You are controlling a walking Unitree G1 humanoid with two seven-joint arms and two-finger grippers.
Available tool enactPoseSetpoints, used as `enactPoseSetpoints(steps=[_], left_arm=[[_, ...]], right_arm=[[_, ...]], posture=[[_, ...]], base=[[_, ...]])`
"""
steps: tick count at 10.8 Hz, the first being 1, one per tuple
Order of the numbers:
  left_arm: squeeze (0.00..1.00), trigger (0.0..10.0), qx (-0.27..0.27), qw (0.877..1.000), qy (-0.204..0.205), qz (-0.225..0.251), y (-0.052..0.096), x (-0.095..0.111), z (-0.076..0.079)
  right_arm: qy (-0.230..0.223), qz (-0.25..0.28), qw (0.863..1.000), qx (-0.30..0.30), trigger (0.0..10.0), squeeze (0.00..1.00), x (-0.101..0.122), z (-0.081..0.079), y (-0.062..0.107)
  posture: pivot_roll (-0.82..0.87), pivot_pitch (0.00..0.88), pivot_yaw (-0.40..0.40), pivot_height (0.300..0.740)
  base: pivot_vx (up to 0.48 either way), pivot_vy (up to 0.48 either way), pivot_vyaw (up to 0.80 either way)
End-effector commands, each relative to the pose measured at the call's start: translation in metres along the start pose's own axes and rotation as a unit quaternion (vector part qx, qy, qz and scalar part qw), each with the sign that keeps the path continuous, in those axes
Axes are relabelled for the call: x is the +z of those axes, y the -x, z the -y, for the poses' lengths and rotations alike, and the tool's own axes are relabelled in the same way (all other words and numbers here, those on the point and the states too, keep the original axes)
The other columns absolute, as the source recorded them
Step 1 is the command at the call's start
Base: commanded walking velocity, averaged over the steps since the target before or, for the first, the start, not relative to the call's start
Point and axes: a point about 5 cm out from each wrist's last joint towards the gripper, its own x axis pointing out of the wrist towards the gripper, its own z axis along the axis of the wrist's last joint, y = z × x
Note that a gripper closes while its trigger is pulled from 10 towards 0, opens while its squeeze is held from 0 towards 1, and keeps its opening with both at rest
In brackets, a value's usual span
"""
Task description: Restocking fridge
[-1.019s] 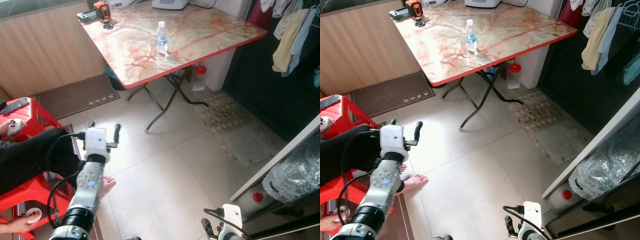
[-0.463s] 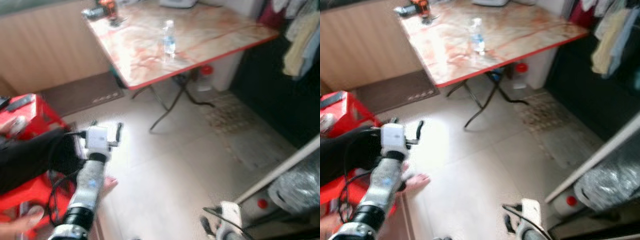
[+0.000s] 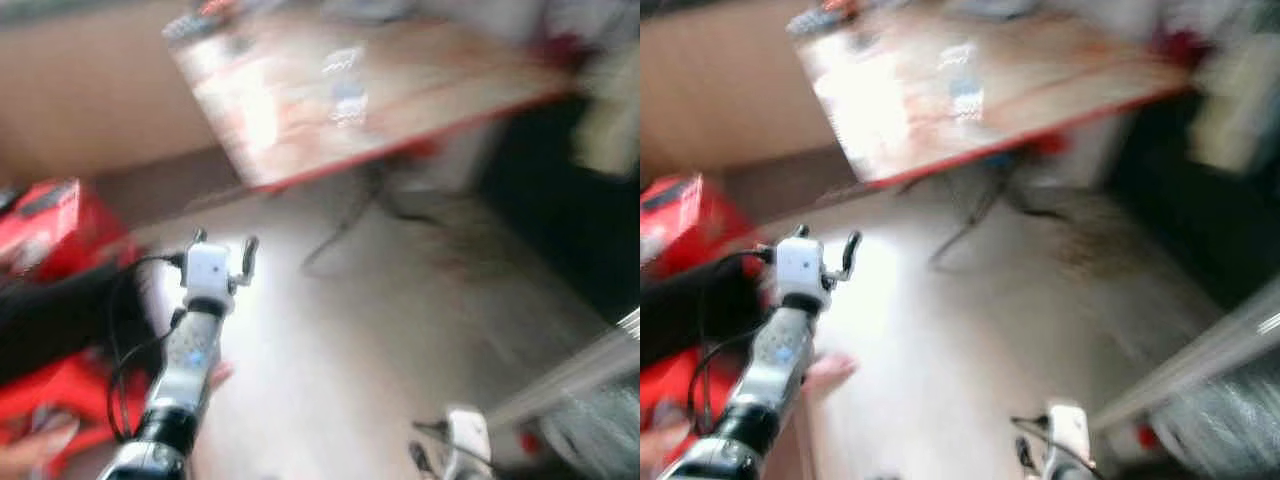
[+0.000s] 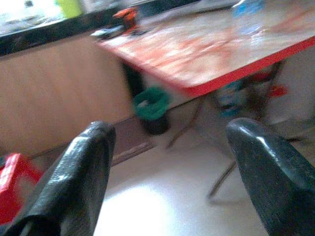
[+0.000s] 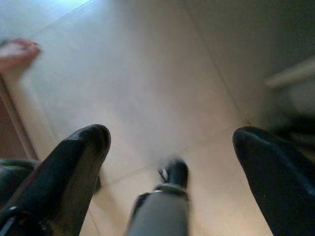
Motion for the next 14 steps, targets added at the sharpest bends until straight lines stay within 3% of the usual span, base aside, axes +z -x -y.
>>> enactPoseSetpoints(steps=[1, 8, 14], left_arm=[[0.00, 10.0, -0.005, 1.000, 0.002, 0.012, -0.004, 0.007, 0.005], [0.00, 10.0, -0.019, 0.999, 0.004, 0.031, -0.008, 0.016, 0.012], [0.00, 10.0, -0.029, 0.997, 0.007, 0.073, -0.018, 0.040, 0.014]], right_arm=[[-0.006, -0.013, 1.000, -0.006, 10.0, 0.00, -0.010, 0.005, 0.003], [0.001, -0.017, 1.000, -0.001, 10.0, 0.00, -0.012, 0.006, 0.004], [0.004, -0.017, 1.000, 0.003, 10.0, 0.00, -0.010, 0.006, 0.003]], posture=[[-0.02, 0.131, 0.040, 0.740], [-0.02, 0.091, 0.033, 0.740], [-0.02, 0.110, 0.033, 0.740]], base=[[0.266, 0.000, 0.00], [0.270, 0.000, 0.00], [0.269, 0.000, -0.13]])
